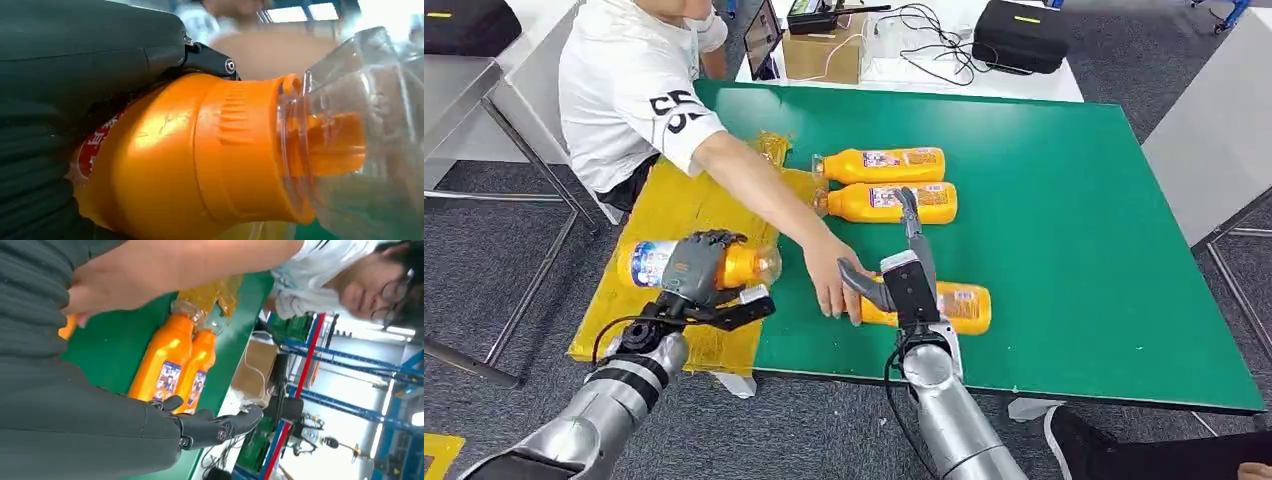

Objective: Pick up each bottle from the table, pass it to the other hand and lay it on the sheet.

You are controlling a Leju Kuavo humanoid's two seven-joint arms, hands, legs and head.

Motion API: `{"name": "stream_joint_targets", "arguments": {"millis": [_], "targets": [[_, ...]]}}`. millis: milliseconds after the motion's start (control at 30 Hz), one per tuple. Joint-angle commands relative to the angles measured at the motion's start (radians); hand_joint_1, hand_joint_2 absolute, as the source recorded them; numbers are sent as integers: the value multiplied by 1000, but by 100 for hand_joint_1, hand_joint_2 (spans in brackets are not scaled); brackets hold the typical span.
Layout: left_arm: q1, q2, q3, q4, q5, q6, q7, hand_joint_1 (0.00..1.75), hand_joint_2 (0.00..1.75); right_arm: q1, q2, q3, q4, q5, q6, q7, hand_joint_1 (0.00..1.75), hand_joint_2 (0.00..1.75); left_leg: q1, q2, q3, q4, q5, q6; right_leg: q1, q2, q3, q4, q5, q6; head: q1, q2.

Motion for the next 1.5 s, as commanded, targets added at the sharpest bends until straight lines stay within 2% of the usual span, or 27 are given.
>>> {"name": "stream_joint_targets", "arguments": {"millis": [33, 233, 333, 367, 400, 533, 600, 667, 867, 1000, 1067, 1133, 1200, 1333, 1467, 1500], "targets": [[-100, 68, -168, 274, -91, -143, 47, 175, 175, -70, 3, 4, 106, -1, 21, -1, 0, 175, 1, 2, 5, 0, -2, -1, 1, 1, 5, 0, -2, -2, 0, 0], [-125, 100, -273, 327, -224, -304, 154, 175, 175, -82, 8, 24, 116, 5, 48, 4, 0, 175, 1, 1, 7, -1, -2, -2, 1, 3, 7, 0, -1, -3, 0, 0], [-129, 104, -260, 335, -208, -337, 157, 175, 175, -92, 12, 34, 133, 8, 53, 8, 0, 175, 1, 3, 11, -2, -2, -3, 1, 6, 11, -1, -1, -4, 0, 0], [-131, 102, -247, 339, -195, -355, 158, 150, 175, -97, 12, 36, 144, 12, 51, 10, 0, 175, 0, 2, 13, -2, -3, -4, 0, 5, 13, -1, -1, -5, 0, 0], [-122, 98, -211, 327, -159, -329, 137, 0, 175, -102, 10, 38, 155, 16, 48, 12, 0, 175, 0, 5, 16, -2, -3, -5, 1, 8, 14, -1, -1, -6, 0, 0], [-91, 79, -93, 305, -39, -258, 44, 0, 175, -114, -3, 47, 187, 39, 37, 28, 0, 175, 0, 6, 20, -3, -2, -7, 2, 7, 17, -1, 1, -9, 0, 0], [-88, 78, -92, 305, -38, -256, 43, 0, 175, -113, -5, 47, 188, 39, 38, 28, 0, 175, 1, 4, 20, -3, -1, -8, 2, 5, 17, 0, 1, -8, 0, 0], [-66, 63, -7, 282, 54, -192, -47, 0, 175, -123, -11, 51, 217, 58, 31, 46, 0, 175, 3, 4, 20, -3, -1, -8, 4, 5, 17, -1, 1, -8, 0, 0], [-13, 32, 145, 211, 249, -165, -256, 0, 175, -165, -54, 89, 335, 173, 21, 112, 0, 175, 5, 4, 22, -2, -3, -9, 5, 5, 20, -1, -2, -9, 0, 0], [-9, 34, 146, 209, 252, -165, -261, 0, 175, -166, -60, 86, 341, 172, 26, 111, 0, 175, 4, 0, 17, -2, -1, -8, 4, 2, 16, 0, -1, -8, 0, 0], [5, 24, 195, 179, 324, -172, -325, 0, 175, -178, -72, 113, 374, 223, 26, 154, 0, 175, 4, -1, 16, -1, -1, -8, 4, 1, 16, 0, -2, -8, 1, 0], [60, 13, 203, 38, 481, -218, -354, 0, 175, -187, -94, 135, 410, 285, 34, 199, 0, 175, 4, 1, 17, -1, -2, -9, 4, 3, 15, 0, -2, -9, 0, 0], [60, 13, 203, 38, 481, -218, -354, 0, 175, -187, -94, 135, 410, 285, 34, 199, 0, 175, 4, 0, 16, -2, -1, -8, 4, 2, 15, 0, -1, -8, 0, 0], [144, 24, 167, -151, 707, -293, -354, 0, 175, -184, -130, 156, 443, 358, 17, 237, 0, 175, 5, 0, 16, -1, -2, -8, 5, 1, 15, 0, -3, -8, 0, 0], [151, 21, 157, -174, 753, -301, -354, 0, 175, -173, -143, 157, 435, 380, -1, 243, 0, 175, 5, 1, 15, -1, -3, -8, 5, 2, 13, 0, -3, -8, 0, 0], [169, 18, 167, -225, 846, -341, -354, 0, 175, -165, -152, 160, 420, 411, -21, 265, 0, 175, 5, 0, 14, -1, -3, -8, 5, 1, 13, 0, -3, -8, 0, 0]]}}
